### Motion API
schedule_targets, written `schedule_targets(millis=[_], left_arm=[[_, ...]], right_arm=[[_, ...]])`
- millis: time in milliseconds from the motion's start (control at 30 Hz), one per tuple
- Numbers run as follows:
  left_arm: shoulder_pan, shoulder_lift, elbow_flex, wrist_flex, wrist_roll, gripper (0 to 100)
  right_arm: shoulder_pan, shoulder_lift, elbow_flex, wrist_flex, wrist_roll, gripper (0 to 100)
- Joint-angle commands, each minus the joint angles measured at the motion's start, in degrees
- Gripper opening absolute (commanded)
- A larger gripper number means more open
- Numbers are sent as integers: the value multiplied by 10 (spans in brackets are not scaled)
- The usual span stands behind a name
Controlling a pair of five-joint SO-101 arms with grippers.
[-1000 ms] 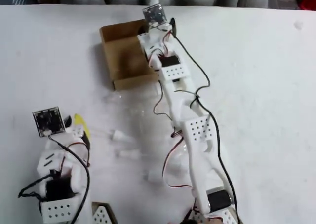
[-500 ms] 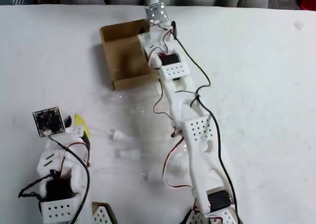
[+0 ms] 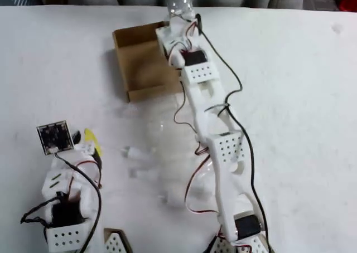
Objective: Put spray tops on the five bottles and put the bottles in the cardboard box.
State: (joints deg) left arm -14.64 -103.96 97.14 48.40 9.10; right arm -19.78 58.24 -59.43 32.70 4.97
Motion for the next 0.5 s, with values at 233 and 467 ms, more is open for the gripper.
schedule_targets(millis=[233, 467], left_arm=[[5, -7, -2, -22, -8, 72], [5, -7, -2, -22, -8, 72]], right_arm=[[-7, -168, -39, 334, -1, 341], [8, -218, -39, 501, -1, 273]])
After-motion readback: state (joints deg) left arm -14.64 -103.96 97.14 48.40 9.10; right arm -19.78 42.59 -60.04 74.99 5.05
